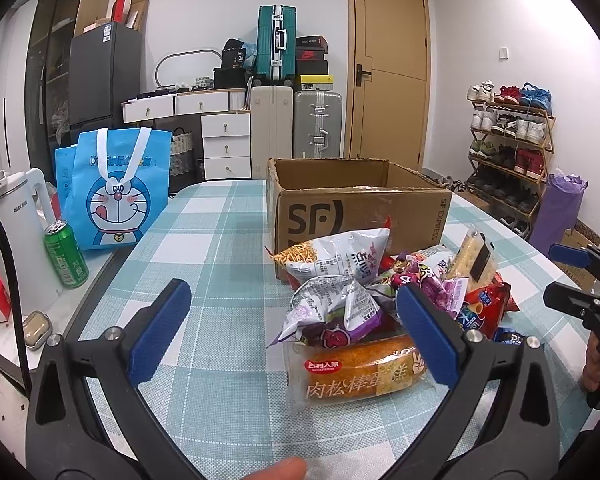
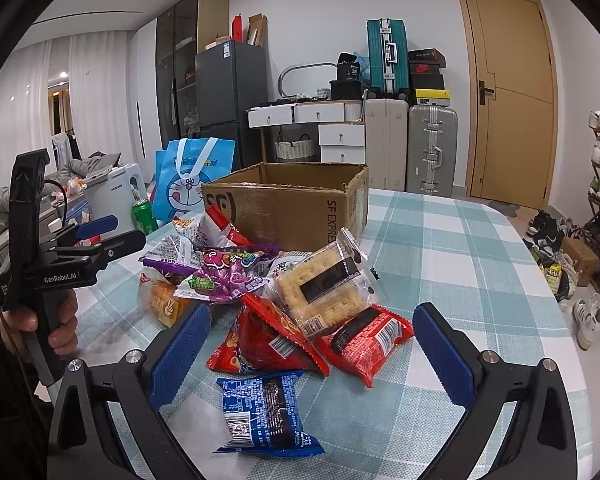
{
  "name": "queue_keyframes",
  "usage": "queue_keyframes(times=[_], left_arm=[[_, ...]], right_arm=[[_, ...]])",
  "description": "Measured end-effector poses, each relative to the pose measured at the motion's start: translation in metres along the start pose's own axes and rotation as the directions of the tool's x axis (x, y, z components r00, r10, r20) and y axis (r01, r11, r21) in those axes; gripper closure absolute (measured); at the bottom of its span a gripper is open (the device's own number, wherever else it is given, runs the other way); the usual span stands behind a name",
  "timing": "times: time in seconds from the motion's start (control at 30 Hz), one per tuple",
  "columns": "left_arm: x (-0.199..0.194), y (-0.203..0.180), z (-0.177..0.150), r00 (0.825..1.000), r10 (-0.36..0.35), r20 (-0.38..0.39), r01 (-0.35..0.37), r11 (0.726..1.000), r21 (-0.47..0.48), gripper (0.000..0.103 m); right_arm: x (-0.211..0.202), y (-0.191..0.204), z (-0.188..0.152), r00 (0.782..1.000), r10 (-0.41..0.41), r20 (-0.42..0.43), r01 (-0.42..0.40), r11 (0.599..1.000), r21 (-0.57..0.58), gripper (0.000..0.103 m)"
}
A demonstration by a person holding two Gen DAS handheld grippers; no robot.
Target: Organize snacks
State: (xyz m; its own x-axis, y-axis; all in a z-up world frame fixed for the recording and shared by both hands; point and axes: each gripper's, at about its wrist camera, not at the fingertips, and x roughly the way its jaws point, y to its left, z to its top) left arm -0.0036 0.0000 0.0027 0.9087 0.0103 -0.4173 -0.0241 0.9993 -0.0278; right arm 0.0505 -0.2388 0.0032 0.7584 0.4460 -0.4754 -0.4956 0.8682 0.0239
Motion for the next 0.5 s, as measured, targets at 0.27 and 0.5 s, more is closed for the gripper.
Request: queue_keyframes(times=[0.27,0.5], left_arm=[[0.0002,0.0005,0.0000,1.000,-0.001,-0.003,0.001,1.000,-0.002,0.000],[0.0049,-0.0012,-0.0005,1.000,-0.001,-0.018,0.001,1.000,0.003,0.000]], right_arm=[[0.0070,0.0008,0.0000,0.999,-0.012,-0.030,0.012,1.000,-0.003,0.000],[0.0083,0.0013,0.0002,0.999,-0.019,-0.038,0.018,1.000,-0.008,0.000]])
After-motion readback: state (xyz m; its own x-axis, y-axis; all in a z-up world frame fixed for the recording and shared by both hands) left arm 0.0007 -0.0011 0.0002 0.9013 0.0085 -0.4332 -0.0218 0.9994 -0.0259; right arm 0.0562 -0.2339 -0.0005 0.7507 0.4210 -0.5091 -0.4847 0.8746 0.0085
